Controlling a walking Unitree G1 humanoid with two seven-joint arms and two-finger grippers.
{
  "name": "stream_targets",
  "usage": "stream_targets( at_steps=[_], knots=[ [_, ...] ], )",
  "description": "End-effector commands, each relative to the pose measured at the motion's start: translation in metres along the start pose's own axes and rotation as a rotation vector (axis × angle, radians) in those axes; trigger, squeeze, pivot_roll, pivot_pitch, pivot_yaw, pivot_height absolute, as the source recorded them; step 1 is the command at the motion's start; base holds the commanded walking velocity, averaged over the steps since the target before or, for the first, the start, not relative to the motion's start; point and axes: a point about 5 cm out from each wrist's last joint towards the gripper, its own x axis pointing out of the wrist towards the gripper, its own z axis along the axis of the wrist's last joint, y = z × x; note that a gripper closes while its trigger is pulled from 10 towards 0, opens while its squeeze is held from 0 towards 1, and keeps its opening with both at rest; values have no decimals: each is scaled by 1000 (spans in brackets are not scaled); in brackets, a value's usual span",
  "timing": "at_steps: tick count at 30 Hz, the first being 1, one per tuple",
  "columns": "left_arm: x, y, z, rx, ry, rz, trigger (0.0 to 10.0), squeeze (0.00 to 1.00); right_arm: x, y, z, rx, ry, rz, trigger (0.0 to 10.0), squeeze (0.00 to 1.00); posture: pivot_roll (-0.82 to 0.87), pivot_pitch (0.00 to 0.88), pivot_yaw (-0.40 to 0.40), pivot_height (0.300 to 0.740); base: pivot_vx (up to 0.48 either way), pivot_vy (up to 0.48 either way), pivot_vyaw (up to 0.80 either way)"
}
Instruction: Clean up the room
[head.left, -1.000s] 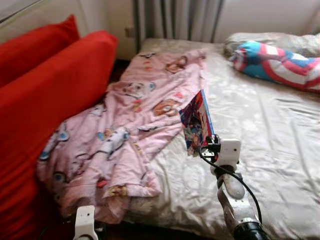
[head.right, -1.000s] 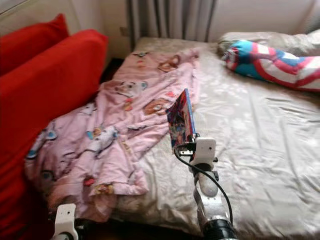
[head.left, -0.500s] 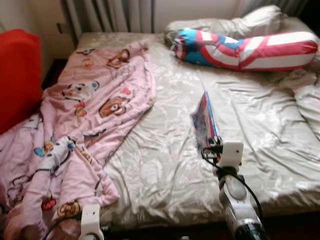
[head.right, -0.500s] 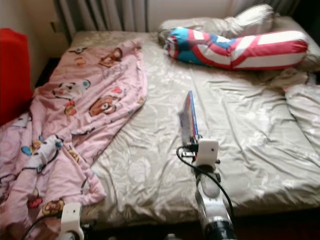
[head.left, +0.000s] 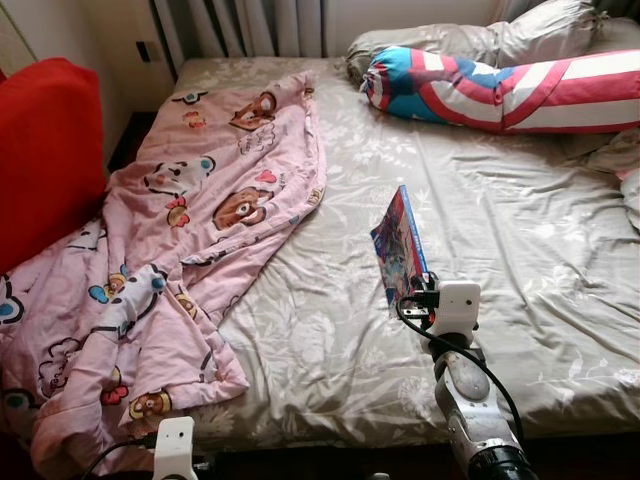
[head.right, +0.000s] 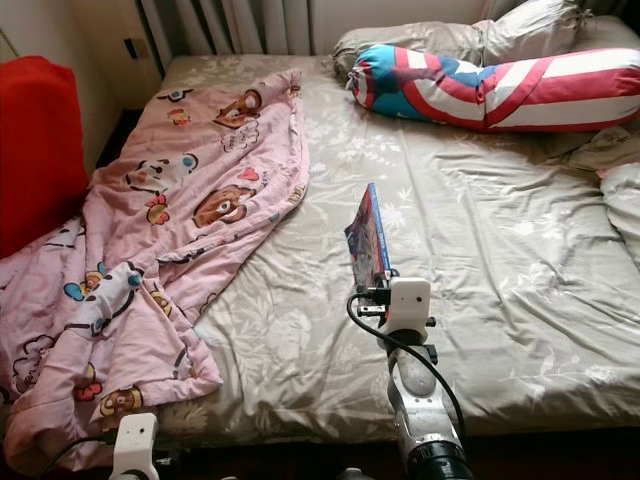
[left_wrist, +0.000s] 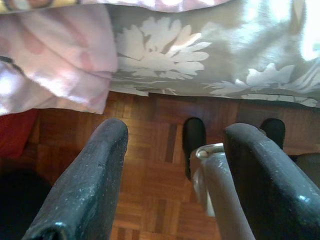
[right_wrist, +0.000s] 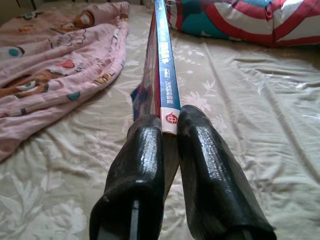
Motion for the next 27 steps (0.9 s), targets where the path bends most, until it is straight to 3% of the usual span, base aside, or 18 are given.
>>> stream_targets(
  at_steps=[1, 20, 24, 27],
  knots=[
    [-3, 1, -13, 14, 45, -5, 10000, 0, 2, -1, 9, -3, -50, -1, 10000, 0, 8, 201, -7, 740, 0, -334, 0],
    [-2, -2, -8, 20, 27, -12, 10000, 0, 2, -4, 9, 5, -47, -30, 10000, 0, 7, 202, -6, 740, 0, -334, 0],
    [-1, -2, -7, 19, 20, -14, 10000, 0, 2, -4, 9, 3, -46, -26, 10000, 0, 5, 202, -7, 740, 0, -336, -762],
    [-1, -3, -6, 17, 16, -15, 10000, 0, 2, -4, 10, 1, -54, -24, 10000, 0, 5, 203, -7, 740, 0, -335, 0]
  ],
)
